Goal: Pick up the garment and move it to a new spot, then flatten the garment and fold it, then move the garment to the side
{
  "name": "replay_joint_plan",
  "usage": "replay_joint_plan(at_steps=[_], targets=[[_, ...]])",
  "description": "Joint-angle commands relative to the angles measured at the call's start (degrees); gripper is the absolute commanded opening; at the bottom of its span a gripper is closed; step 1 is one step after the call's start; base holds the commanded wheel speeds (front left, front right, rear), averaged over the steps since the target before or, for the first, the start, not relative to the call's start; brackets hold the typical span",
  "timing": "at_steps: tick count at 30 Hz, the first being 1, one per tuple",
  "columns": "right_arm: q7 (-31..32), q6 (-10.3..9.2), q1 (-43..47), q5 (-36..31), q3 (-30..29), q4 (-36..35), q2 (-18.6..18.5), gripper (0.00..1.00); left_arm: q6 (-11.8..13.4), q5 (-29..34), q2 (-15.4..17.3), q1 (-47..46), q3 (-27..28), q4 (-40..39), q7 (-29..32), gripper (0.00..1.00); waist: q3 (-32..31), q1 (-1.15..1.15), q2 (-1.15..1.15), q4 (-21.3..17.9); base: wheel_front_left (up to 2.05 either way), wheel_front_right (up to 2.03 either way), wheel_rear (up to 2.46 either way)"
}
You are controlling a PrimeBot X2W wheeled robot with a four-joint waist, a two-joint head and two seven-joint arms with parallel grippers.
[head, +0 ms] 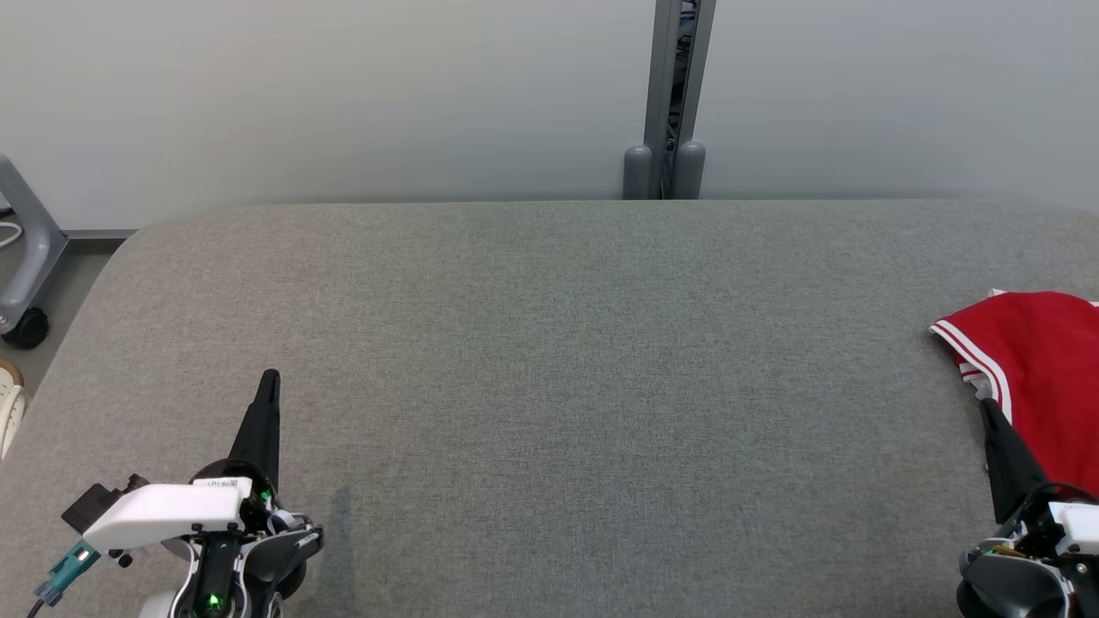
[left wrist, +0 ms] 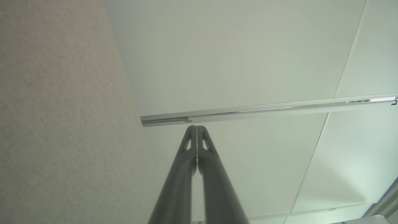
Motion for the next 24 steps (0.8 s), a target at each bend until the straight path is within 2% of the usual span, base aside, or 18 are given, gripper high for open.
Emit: replay_joint_plan(at_steps=[1, 24], targets=[[0.3, 0.02, -0.3, -0.1, -0.2, 0.0, 0.0, 0.0, -0.2, -0.1, 0.3, -0.4, 0.2, -0.1, 0.1, 0.0, 0.0, 0.0, 0.0, 0.0, 0.0, 0.0, 0.0], [0.5, 0.02, -0.3, -0.3, -0.4, 0.1, 0.1, 0.0, -0.2, -0.1, 0.3, -0.4, 0.2, -0.1, 0.1, 0.0, 0.0, 0.0, 0.0, 0.0, 0.0, 0.0, 0.0]])
